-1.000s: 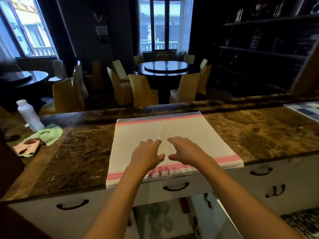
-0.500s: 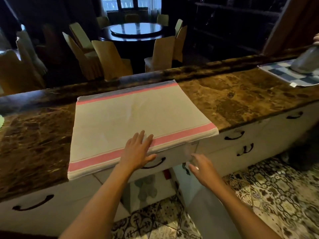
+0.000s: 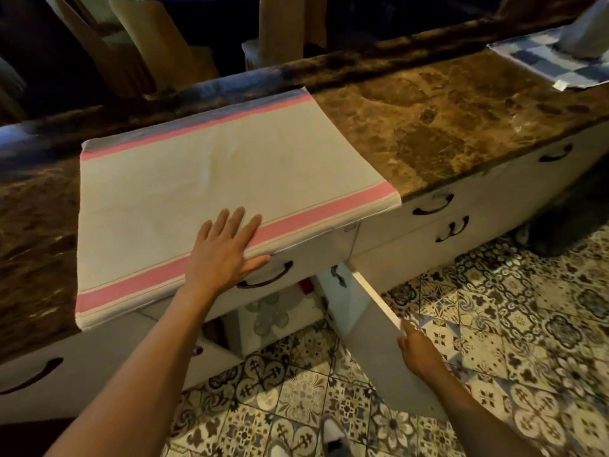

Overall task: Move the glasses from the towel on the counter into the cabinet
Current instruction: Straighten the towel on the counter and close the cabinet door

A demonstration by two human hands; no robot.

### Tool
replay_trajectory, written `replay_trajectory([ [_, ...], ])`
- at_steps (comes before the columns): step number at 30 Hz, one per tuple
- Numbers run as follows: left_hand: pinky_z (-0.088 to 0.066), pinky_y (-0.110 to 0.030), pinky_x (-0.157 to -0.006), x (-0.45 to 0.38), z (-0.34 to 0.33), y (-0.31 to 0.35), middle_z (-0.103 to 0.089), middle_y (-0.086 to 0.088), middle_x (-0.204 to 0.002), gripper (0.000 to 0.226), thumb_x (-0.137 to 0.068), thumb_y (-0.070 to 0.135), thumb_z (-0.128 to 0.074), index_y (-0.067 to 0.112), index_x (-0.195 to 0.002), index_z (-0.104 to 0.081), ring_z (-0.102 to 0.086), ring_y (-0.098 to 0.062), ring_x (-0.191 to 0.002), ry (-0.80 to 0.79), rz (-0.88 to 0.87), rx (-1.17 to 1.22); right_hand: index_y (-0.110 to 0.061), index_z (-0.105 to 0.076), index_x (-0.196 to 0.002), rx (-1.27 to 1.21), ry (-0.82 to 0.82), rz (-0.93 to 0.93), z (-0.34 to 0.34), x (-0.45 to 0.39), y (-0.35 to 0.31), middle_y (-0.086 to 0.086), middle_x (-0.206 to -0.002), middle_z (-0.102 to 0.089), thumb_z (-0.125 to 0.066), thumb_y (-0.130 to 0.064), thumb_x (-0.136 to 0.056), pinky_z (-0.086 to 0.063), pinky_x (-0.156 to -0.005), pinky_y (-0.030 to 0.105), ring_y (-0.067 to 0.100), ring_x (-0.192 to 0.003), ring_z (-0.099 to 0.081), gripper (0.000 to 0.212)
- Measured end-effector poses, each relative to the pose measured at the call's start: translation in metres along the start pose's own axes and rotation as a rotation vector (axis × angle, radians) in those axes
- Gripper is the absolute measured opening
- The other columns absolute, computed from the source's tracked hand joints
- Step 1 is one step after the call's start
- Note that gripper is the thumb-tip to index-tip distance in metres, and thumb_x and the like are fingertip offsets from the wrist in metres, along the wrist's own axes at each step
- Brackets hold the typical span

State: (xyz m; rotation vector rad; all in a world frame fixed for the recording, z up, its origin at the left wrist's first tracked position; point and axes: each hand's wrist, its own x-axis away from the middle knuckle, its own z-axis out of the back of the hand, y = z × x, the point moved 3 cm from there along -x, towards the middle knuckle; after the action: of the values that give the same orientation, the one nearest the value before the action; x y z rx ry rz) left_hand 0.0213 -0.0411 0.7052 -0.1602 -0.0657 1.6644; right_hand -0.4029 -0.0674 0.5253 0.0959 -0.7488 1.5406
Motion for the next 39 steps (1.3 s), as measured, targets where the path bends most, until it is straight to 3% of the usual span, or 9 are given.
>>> replay_trajectory([
  [10,-0.027,-0.055,-0.113,0.001,0.001,0.001,-0.022,-0.008,-0.161,0.083,-0.089,0.080,-0.017,0.029,-0.155,-0.015,-0.021,-0.035,-0.146,0.010,0.006,0.006,-0.004,-0.063,-0.107,0.047,0.054,-0.044,0.000,0.008,0.007,0.022,-0.106,-0.069,-0.050,-0.011,-0.096,-0.046,-0.075,0.036,0.040,-0.098,-0.064,0.018],
  [15,-0.028,-0.055,-0.113,0.001,0.000,0.002,-0.023,-0.008,-0.160,0.084,-0.088,0.080,-0.017,0.028,-0.154,-0.017,-0.022,-0.035,-0.145,0.012,0.003,0.009,-0.005,-0.069,-0.103,0.013,0.063,-0.052,-0.008,0.016,0.012,0.021,-0.098,-0.071,-0.054,-0.024,-0.092,-0.043,-0.069,0.033,0.040,-0.095,-0.066,0.027],
  [22,-0.027,-0.055,-0.113,0.001,0.001,0.002,-0.024,-0.009,-0.159,0.084,-0.088,0.080,-0.016,0.028,-0.154,-0.018,-0.023,-0.036,-0.144,0.017,0.005,0.032,-0.012,-0.073,-0.102,-0.040,0.042,-0.045,-0.028,0.035,0.001,0.013,-0.091,-0.074,-0.064,-0.022,-0.092,-0.045,-0.069,0.030,0.034,-0.088,-0.069,0.017],
  [24,-0.026,-0.055,-0.114,0.001,0.002,0.002,-0.024,-0.009,-0.160,0.084,-0.088,0.080,-0.016,0.028,-0.154,-0.017,-0.022,-0.036,-0.145,0.018,0.009,0.042,-0.016,-0.073,-0.096,-0.107,0.027,-0.038,-0.036,0.043,-0.001,0.007,-0.082,-0.073,-0.064,-0.039,-0.090,-0.050,-0.068,0.031,0.028,-0.078,-0.069,0.025],
  [27,-0.025,-0.055,-0.114,0.002,0.001,0.001,-0.023,-0.009,-0.160,0.085,-0.087,0.081,-0.016,0.028,-0.154,-0.017,-0.021,-0.036,-0.145,0.010,0.009,0.050,-0.020,-0.066,-0.079,-0.210,-0.010,0.044,-0.060,0.048,0.006,-0.004,-0.066,-0.064,-0.047,-0.078,-0.078,-0.047,-0.056,0.030,0.017,-0.061,-0.061,0.061],
  [31,-0.021,-0.055,-0.117,0.005,0.000,-0.005,-0.022,-0.008,-0.160,0.085,-0.086,0.081,-0.025,0.028,-0.153,-0.019,-0.019,-0.035,-0.146,-0.011,-0.003,0.086,-0.014,-0.074,-0.097,-0.306,-0.111,0.039,-0.083,0.066,-0.007,0.003,-0.082,-0.075,-0.063,-0.035,-0.083,-0.058,-0.069,0.045,0.019,-0.073,-0.070,0.027],
  [33,-0.020,-0.054,-0.117,0.013,-0.002,-0.013,-0.022,-0.008,-0.161,0.084,-0.086,0.079,-0.028,0.028,-0.153,-0.019,-0.018,-0.035,-0.147,-0.011,-0.004,0.089,-0.013,-0.071,-0.105,-0.375,-0.120,0.015,-0.090,0.079,-0.023,0.004,-0.092,-0.074,-0.064,-0.019,-0.088,-0.057,-0.076,0.041,0.022,-0.084,-0.070,0.019],
  [36,-0.019,-0.053,-0.117,0.032,-0.005,-0.036,-0.020,-0.007,-0.162,0.084,-0.087,0.079,-0.027,0.030,-0.154,-0.017,-0.017,-0.034,-0.148,-0.002,0.028,0.085,-0.010,-0.063,-0.115,-0.416,-0.130,0.002,-0.100,0.096,-0.045,0.004,-0.104,-0.068,-0.059,-0.012,-0.095,-0.047,-0.081,0.030,0.023,-0.099,-0.064,0.021],
  [39,-0.020,-0.054,-0.117,0.053,-0.007,-0.063,-0.020,-0.007,-0.162,0.086,-0.085,0.083,-0.023,0.031,-0.153,-0.018,-0.018,-0.034,-0.148,-0.017,0.078,0.099,-0.005,-0.058,-0.122,-0.438,-0.134,-0.017,-0.109,0.102,-0.062,0.007,-0.113,-0.063,-0.054,-0.014,-0.098,-0.045,-0.087,0.032,0.023,-0.105,-0.059,0.026],
])
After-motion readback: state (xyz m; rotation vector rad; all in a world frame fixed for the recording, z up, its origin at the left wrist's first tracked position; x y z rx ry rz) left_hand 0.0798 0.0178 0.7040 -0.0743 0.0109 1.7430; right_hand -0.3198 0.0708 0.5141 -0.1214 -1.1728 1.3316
